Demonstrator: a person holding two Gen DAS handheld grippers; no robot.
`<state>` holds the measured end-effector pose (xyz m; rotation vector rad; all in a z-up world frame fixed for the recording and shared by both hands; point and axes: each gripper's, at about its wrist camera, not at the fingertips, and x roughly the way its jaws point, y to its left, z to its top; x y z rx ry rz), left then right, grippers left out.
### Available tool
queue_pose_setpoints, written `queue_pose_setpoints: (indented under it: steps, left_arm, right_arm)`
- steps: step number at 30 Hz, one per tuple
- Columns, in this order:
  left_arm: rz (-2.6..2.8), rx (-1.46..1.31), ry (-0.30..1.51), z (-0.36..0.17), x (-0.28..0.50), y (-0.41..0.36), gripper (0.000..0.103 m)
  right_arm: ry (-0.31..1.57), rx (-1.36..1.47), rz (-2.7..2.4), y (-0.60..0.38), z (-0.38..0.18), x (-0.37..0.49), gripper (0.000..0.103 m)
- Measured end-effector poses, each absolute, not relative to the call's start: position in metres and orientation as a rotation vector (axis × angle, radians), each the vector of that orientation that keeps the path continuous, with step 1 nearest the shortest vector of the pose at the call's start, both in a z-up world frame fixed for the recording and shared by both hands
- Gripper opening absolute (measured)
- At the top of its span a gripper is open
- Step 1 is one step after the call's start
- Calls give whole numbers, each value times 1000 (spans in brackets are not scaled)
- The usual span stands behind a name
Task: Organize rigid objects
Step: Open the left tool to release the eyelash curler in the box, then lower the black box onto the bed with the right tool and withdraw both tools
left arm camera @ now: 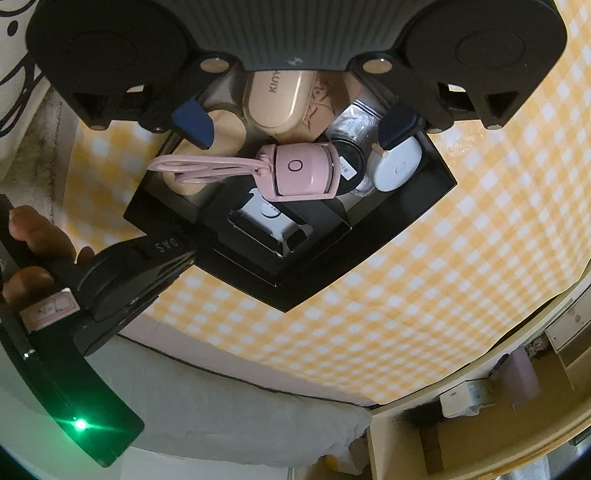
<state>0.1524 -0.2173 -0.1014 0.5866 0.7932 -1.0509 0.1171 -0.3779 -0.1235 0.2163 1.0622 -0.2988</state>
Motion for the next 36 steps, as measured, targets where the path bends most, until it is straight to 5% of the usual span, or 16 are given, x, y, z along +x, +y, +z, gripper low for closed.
queue_pose_setpoints:
  steps: [4,20,36]
  left_arm:
    - [-1046,565,808,-98,149,-214,103]
    - [-1004,419,803,-54,120,-184,103]
    - [-845,232,762,-18,93,-134,103]
  right_arm:
    - [1063,216,-300,-378,-124,117,7]
    - [1063,218,-301,-378,-124,117,7]
    - [929,285,-312,-372,-66,73,21]
